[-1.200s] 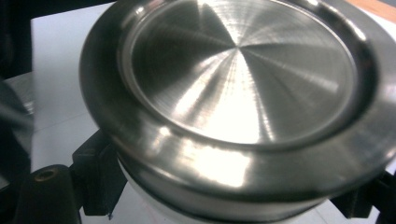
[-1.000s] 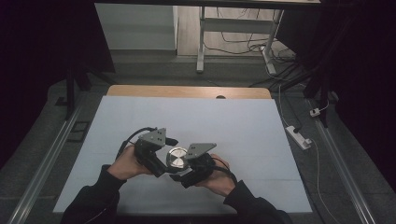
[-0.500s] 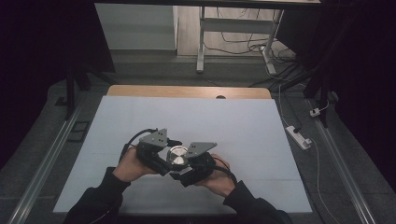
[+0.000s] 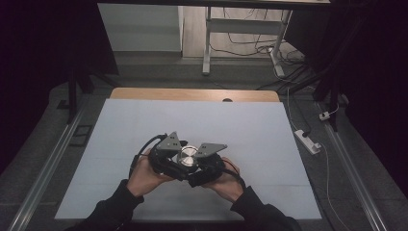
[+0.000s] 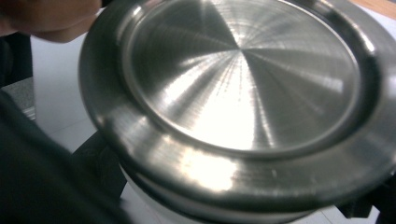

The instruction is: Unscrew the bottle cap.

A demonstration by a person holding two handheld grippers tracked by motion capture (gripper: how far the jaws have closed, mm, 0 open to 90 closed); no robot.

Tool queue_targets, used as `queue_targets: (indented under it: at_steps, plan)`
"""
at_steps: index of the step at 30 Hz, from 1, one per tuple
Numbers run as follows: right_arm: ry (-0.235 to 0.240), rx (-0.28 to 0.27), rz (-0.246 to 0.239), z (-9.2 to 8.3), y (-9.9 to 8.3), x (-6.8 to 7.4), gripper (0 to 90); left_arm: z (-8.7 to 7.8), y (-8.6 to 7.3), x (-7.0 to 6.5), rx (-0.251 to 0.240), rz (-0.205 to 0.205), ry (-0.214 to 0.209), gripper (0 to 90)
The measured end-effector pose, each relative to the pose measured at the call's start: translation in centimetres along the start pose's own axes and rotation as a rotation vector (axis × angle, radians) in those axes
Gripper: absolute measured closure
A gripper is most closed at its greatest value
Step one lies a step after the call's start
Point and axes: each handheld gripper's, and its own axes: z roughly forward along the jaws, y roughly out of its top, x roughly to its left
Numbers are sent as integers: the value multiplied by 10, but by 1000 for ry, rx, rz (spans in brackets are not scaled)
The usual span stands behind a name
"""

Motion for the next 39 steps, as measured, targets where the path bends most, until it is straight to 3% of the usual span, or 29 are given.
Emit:
queue_targets:
  at_steps: [1, 7, 11, 14, 17, 21, 27, 31, 39]
  plan:
    - [7, -2, -2, 0, 0, 0, 151, -2, 0, 3, -4, -1, -22, 54]
    - [75, 10, -48, 1, 0, 5, 151, -16, -8, 20, 15, 110, -220, 71]
    - [118, 20, -76, 4, 1, 11, 152, -13, -13, 21, 58, 172, -275, 93]
    - [135, 30, -89, 6, 1, 15, 152, -10, -13, 20, 68, 176, -277, 125]
    - [132, 40, -90, 8, 0, 17, 152, -8, -13, 18, 66, 171, -267, 190]
    - [111, 39, -81, 7, 0, 13, 152, -5, -12, 16, 54, 133, -220, 197]
    - [63, 31, -33, 6, -1, 7, 152, 1, -7, 10, 51, 51, -110, 199]
    - [29, 31, -15, 6, -2, 4, 152, 4, -4, 5, 47, 20, -46, 200]
    - [15, 29, -9, 7, -2, 3, 151, 1, -2, 3, 19, 6, -8, 201]
